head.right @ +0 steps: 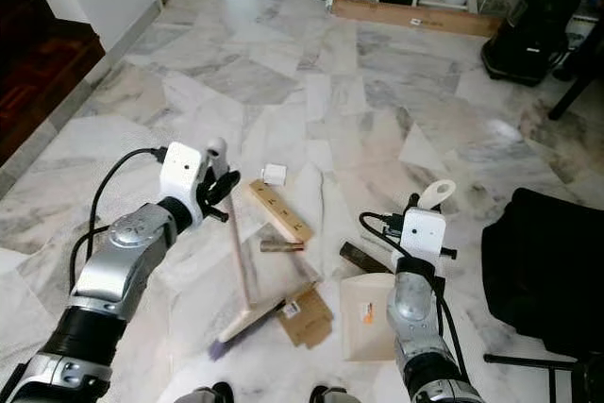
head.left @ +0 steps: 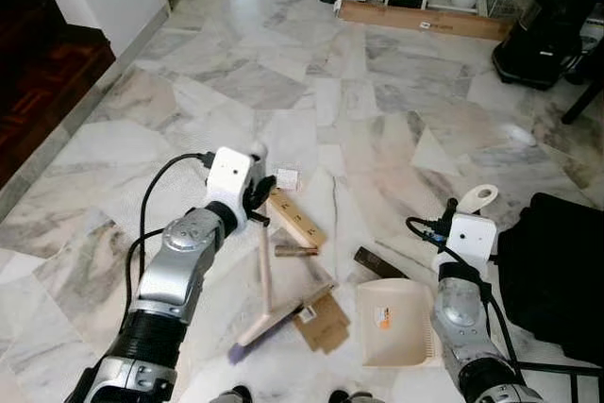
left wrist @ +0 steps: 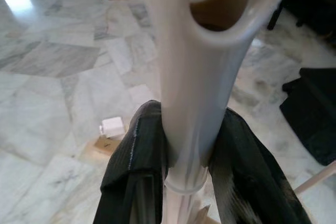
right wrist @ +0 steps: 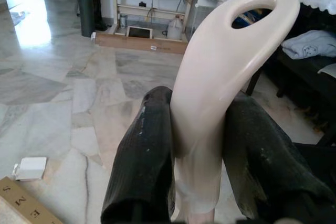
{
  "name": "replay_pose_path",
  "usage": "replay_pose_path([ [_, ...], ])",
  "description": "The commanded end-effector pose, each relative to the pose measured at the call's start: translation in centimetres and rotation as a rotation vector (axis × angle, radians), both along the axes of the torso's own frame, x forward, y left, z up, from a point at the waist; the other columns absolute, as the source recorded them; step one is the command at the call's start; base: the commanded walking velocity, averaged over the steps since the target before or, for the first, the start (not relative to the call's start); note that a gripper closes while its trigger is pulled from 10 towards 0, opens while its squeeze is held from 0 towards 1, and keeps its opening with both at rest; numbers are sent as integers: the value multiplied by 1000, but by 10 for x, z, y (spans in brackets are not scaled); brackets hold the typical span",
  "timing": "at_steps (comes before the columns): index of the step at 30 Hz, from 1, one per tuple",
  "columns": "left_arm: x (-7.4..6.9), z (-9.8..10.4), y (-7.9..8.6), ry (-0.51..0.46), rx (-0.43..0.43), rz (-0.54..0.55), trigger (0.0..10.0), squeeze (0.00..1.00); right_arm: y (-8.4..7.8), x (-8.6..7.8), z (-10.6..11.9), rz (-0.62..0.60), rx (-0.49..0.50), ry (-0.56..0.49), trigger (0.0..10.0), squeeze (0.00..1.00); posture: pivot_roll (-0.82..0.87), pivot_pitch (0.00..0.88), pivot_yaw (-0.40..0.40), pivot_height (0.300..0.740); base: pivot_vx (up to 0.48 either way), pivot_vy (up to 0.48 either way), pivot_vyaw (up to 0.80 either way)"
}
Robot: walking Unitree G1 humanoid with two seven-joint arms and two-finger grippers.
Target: Sweep floor
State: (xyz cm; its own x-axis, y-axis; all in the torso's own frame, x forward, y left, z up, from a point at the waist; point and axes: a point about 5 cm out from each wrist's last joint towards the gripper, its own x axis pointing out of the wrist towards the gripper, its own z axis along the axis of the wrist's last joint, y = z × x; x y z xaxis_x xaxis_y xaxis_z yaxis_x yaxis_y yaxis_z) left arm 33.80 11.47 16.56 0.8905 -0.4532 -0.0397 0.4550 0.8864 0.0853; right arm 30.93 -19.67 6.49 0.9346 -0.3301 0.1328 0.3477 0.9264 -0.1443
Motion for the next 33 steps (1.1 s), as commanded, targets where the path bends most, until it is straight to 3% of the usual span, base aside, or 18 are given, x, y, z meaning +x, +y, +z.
replay_pose_path([
  [1, 1, 6, -3, -3, -31, -10, 10000, 0, 9, -7, -16, 32, 28, 76, 10000, 0, 90, 211, 9, 740, 0, 0, 0],
  [15, 1, 18, -27, 28, -178, -71, 10000, 0, 32, 1, -15, 136, 110, 91, 10000, 0, 96, 201, 1, 740, 0, 0, 0],
  [21, 3, 24, -38, 20, -223, -93, 10000, 0, 34, 1, -16, 147, 142, 96, 10000, 0, 93, 197, 3, 740, 0, 0, 0],
  [27, 6, 38, -54, -10, -275, -130, 10000, 0, 34, 2, -19, 144, 274, 107, 10000, 0, 89, 191, 7, 740, 0, 0, 0],
  [33, 5, 39, -58, -19, -284, -140, 10000, 0, 29, 3, -20, 119, 365, 108, 10000, 0, 90, 186, 9, 740, 0, 0, 0],
])
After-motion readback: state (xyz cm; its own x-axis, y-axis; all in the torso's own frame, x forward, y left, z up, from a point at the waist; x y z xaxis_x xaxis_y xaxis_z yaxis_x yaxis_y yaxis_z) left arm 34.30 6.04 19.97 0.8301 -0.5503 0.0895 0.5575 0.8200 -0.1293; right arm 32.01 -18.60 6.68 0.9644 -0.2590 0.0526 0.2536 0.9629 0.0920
